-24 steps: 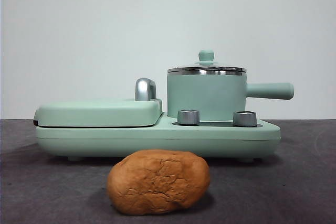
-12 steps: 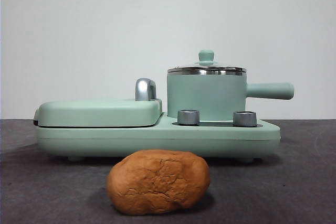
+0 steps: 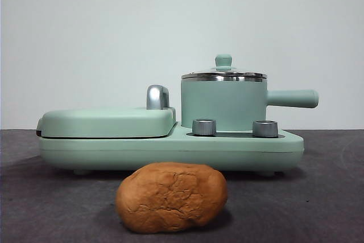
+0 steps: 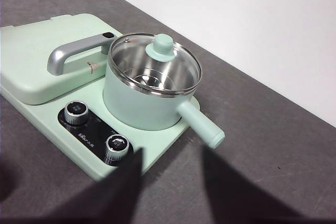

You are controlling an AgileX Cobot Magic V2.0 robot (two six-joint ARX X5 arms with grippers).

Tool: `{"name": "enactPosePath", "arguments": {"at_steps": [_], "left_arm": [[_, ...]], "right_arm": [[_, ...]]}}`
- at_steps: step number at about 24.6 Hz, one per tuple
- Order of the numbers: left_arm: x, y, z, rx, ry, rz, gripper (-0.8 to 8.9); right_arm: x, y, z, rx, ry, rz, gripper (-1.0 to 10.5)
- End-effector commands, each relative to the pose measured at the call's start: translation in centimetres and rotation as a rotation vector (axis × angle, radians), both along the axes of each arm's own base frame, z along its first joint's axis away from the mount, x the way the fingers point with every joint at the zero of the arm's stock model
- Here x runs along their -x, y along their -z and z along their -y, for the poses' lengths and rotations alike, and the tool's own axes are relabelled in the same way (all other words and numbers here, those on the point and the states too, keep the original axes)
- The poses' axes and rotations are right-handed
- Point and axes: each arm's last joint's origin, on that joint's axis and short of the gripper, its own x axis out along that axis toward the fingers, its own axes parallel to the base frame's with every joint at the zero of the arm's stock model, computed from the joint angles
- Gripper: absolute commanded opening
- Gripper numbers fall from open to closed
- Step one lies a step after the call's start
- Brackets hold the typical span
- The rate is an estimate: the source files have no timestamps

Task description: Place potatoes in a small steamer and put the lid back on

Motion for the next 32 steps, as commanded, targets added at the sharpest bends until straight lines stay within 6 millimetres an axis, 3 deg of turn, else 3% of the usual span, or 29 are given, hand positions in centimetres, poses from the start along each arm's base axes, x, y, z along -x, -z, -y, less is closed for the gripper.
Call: {"name": "enactPosePath", "arguments": {"at_steps": [1,11,19,32], "left_arm": [[0.1,-0.7,0.0,0.015,0.004,0.017,2.89],[-1.2,-0.4,0.2,0.081,-0.024,-0.067,2.79],[-5.6,0.1,1.9,0.147,0.025,-0.107,2.79],[-12.0,2.2,7.3,0.172,0.133,-0.134,2.79]], "right_arm": [[0.1,-0.6,0.0,0.0,-0.008,0.021,2.7],[0.0,-0.6,0.0,-0.089,0.021,-0.025,2.7],[0.0,-0.6,0.0,-0.098,0.025,-0.03,2.7],[0.0,-0.6,0.0,-0.111,0.031,-0.037,2.7]]}}
